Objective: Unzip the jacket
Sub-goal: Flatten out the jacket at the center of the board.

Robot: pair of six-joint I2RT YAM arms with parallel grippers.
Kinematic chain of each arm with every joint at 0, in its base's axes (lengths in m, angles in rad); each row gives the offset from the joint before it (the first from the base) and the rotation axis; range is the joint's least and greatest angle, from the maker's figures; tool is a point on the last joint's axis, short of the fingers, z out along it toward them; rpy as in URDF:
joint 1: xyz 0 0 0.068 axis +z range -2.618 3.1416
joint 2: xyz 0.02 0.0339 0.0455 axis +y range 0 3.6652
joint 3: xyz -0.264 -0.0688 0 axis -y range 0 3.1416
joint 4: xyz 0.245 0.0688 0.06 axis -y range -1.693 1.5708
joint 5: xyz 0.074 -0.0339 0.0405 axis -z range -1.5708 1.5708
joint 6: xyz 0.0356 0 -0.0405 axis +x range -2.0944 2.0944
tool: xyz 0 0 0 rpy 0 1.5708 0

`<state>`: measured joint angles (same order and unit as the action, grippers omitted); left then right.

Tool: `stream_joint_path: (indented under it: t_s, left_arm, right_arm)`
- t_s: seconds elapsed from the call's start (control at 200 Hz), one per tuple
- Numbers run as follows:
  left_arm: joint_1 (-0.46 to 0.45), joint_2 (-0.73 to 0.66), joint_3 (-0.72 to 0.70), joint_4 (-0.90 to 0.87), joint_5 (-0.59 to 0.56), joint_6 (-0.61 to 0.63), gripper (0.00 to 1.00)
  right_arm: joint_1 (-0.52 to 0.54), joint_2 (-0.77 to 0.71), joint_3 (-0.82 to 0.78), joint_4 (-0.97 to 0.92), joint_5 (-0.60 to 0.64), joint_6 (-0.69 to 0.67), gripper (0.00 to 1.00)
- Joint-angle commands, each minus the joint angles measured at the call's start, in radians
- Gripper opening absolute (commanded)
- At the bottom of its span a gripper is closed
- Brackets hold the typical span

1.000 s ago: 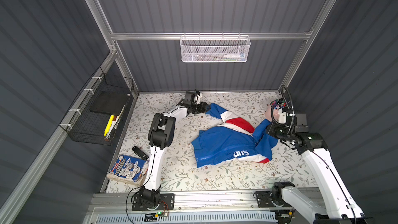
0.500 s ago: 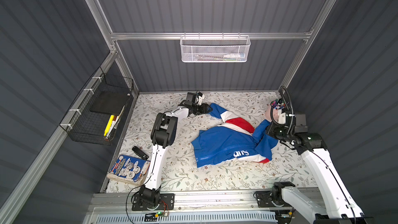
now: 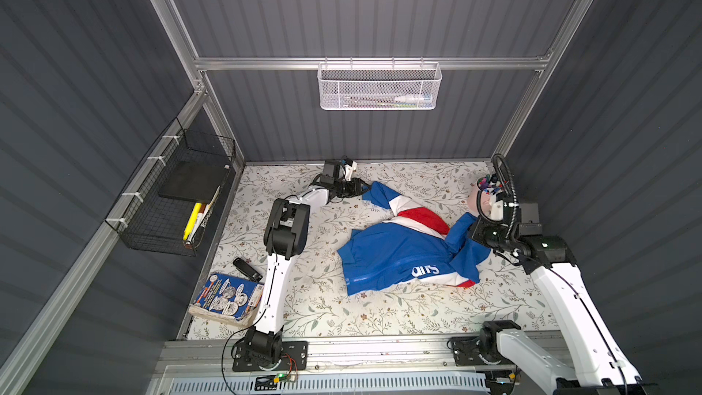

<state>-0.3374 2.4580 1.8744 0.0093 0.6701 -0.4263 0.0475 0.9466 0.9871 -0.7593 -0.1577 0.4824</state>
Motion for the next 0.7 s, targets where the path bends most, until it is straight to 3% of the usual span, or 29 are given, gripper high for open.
stream_joint_path:
  t_s: [0.0, 0.21, 0.405, 0.52, 0.695]
  left_arm:
    - [0.003, 0.034, 0.025, 0.010, 0.033, -0.005, 0.42]
    - [0.003, 0.049, 0.029, 0.012, 0.043, -0.008, 0.36]
    - [0.003, 0.032, 0.043, 0.005, 0.026, -0.010, 0.10]
    - [0.006, -0.021, 0.054, -0.016, -0.028, 0.000, 0.00]
    - [0.052, -0.174, 0.051, -0.053, -0.138, 0.030, 0.00]
  right_arm:
    - [0.004, -0.009, -0.013, -0.019, -0.009, 0.003, 0.00]
    - [0.004, -0.011, -0.013, -0.023, -0.008, 0.005, 0.00]
    - [0.005, -0.010, -0.012, -0.017, 0.001, 0.003, 0.00]
    - [0.003, 0.004, 0.012, -0.006, 0.036, -0.015, 0.00]
    - [0.001, 0.073, 0.133, 0.005, 0.193, -0.055, 0.00]
